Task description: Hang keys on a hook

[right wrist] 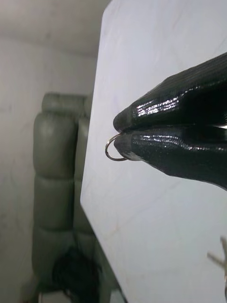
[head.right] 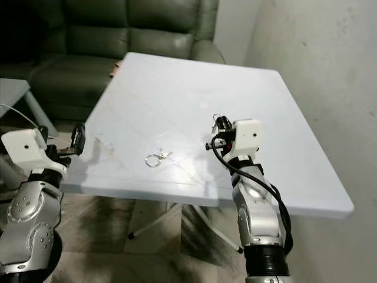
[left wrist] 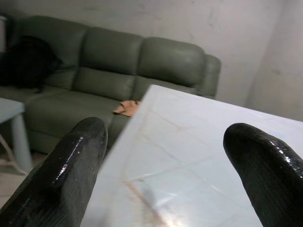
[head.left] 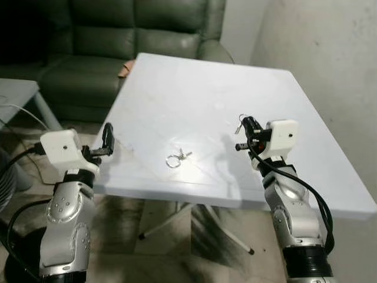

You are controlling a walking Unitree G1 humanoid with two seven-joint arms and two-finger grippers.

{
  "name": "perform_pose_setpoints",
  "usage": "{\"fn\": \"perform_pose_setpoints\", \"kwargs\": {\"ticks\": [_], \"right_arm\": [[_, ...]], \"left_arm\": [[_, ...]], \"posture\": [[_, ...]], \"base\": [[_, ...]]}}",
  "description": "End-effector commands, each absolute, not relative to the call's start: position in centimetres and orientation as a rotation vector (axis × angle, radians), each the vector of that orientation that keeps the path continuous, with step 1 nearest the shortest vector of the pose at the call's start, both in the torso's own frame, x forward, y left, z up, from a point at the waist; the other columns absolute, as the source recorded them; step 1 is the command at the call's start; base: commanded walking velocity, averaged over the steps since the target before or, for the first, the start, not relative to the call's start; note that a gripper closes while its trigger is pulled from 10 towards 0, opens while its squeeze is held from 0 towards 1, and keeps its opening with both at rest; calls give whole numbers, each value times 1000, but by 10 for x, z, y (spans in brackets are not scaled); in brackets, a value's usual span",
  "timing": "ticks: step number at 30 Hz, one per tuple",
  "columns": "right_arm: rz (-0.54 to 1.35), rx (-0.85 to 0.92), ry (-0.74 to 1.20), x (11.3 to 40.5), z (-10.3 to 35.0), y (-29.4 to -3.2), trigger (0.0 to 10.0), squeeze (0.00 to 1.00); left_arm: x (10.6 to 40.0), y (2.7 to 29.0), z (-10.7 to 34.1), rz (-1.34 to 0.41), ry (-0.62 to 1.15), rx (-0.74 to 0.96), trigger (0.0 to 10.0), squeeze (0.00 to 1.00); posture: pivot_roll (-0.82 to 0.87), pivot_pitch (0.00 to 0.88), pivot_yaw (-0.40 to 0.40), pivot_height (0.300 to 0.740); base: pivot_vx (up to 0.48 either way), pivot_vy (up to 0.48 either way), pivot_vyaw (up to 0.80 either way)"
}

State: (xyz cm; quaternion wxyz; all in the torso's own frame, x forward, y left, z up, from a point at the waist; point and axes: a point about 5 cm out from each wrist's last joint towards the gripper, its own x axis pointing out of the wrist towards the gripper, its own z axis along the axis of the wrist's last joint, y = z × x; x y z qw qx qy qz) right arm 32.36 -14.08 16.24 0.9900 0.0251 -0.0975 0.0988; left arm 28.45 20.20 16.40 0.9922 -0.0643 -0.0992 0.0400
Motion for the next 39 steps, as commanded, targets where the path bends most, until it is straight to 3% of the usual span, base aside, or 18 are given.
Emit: {"fn": "perform_pose_setpoints", "kwargs": {"ticks": [1,11,16,39], "right_arm": [[193,39,-208,327,167,-140,10000,0],[203,30,-205,328,165,-132,10000,0],[203,27,-212,328,165,-130,10000,0],[211,23,-204,326,163,-127,10000,0]], "left_arm": [[287,202,165,84,-207,-136,10000,0],[289,199,165,87,-211,-145,10000,0],[292,199,166,78,-216,-160,10000,0],[293,201,160,113,-167,-141,10000,0]], "posture": [[-34,0,-47,740],[-36,0,-44,740],[-39,0,-41,740],[-38,0,-45,740]], "base": [[0,0,-788],[0,0,-788],[0,451,-788],[0,0,-792]]}}
